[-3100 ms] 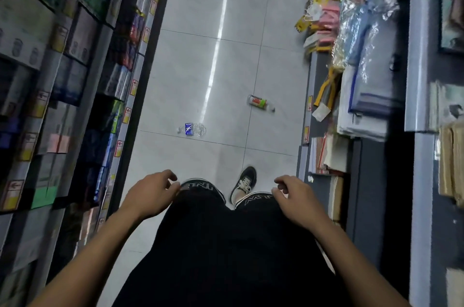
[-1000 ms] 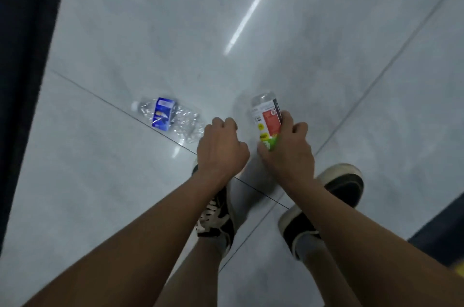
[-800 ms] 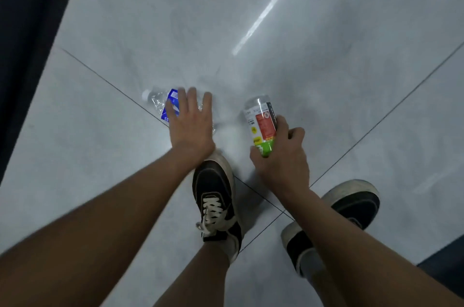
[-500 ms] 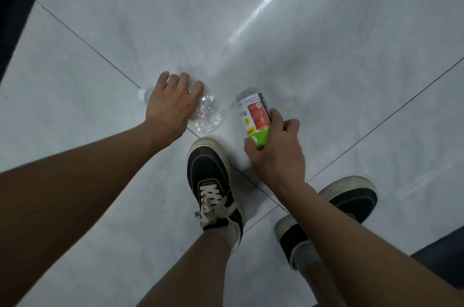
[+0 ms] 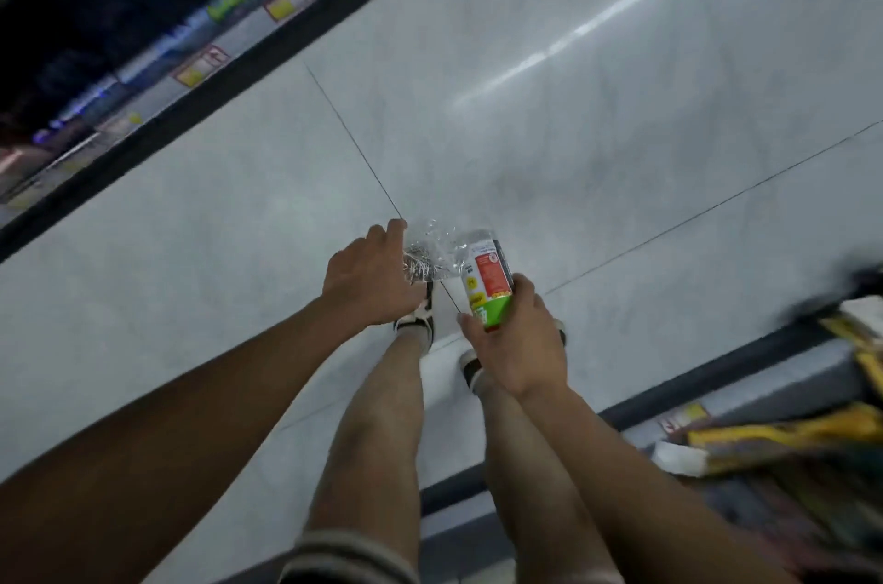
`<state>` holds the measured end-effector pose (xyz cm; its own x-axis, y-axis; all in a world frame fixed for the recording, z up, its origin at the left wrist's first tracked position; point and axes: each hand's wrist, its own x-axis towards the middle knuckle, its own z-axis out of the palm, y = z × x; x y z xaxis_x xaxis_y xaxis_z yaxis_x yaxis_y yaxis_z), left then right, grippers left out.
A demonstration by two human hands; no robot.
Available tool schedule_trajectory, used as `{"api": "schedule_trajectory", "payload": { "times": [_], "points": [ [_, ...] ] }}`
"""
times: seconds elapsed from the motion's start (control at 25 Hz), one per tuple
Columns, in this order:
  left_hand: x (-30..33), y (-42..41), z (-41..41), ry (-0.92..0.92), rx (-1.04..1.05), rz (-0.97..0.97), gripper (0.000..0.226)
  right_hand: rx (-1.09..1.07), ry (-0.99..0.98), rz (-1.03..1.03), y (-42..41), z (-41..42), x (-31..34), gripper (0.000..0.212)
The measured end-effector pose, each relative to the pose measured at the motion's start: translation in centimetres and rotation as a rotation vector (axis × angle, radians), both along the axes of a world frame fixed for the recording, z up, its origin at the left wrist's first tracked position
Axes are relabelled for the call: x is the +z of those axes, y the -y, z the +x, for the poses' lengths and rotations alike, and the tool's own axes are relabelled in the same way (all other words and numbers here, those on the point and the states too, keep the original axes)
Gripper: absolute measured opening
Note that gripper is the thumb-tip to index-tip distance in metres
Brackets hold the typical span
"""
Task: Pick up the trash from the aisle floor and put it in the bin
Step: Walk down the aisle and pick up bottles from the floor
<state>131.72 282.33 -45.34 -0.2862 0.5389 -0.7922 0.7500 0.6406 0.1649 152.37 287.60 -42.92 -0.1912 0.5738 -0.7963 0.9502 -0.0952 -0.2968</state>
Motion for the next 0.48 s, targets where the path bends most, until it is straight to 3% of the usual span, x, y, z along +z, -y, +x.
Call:
{"api": "schedule_trajectory", "payload": {
  "times": [0.2, 0.48],
  "points": [
    [18.5, 0.9, -2.1, 0.034, 0.055, 0.05, 0.069, 0.26, 0.029, 0.05, -3.5, -1.3, 18.2, 0.08],
    [36.8, 5.5, -7.7, 0.008, 0.229, 0.12, 0.071, 0.448, 0.001, 0.145, -3.2, -5.6, 36.4, 0.08]
  ]
}}
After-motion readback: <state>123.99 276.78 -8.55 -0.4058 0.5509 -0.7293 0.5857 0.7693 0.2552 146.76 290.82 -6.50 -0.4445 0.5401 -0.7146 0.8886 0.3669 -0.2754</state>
